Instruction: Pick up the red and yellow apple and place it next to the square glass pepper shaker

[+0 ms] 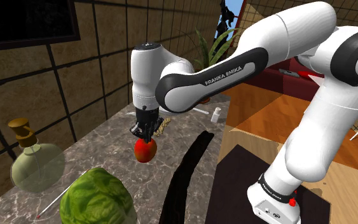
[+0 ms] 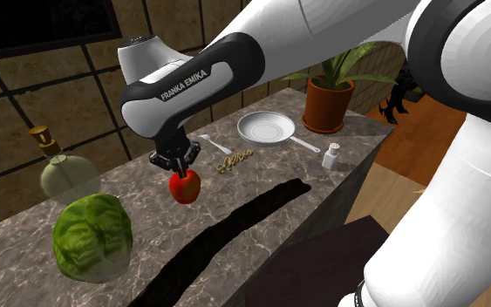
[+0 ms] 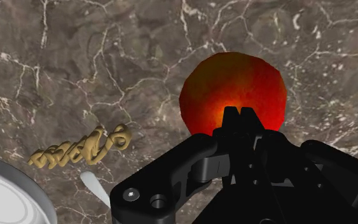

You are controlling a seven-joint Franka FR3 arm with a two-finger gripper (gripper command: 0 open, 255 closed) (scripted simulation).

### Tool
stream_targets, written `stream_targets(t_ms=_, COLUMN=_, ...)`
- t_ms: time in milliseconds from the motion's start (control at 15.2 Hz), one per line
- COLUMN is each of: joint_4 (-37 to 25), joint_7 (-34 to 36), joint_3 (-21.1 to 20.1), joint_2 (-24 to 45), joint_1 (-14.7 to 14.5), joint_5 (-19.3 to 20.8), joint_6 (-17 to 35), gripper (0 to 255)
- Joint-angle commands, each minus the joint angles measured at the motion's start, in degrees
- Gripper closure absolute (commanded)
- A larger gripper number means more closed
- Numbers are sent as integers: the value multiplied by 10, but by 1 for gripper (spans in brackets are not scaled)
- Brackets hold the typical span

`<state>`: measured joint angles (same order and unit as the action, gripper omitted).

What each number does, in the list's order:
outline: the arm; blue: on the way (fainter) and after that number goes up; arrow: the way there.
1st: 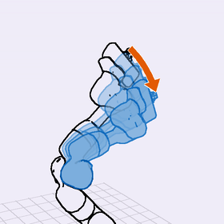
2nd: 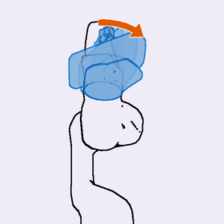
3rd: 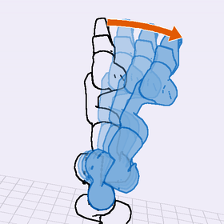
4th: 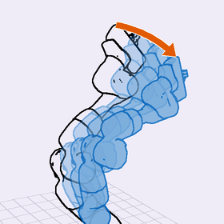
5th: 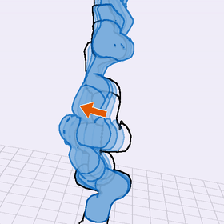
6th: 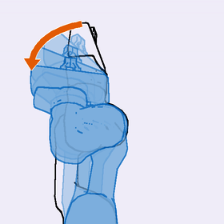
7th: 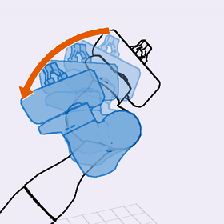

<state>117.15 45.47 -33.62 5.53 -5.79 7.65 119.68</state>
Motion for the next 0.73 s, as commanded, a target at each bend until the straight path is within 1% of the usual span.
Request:
stream_targets(t_ms=0, joint_4=-4, joint_7=-2, joint_3=0, joint_2=-4, joint_1=0, joint_5=-3, joint_6=-7, gripper=255)
stream_targets(t_ms=660, joint_4=-52, joint_7=-21, joint_3=-1, joint_2=-33, joint_1=4, joint_5=-25, joint_6=-79, gripper=255)
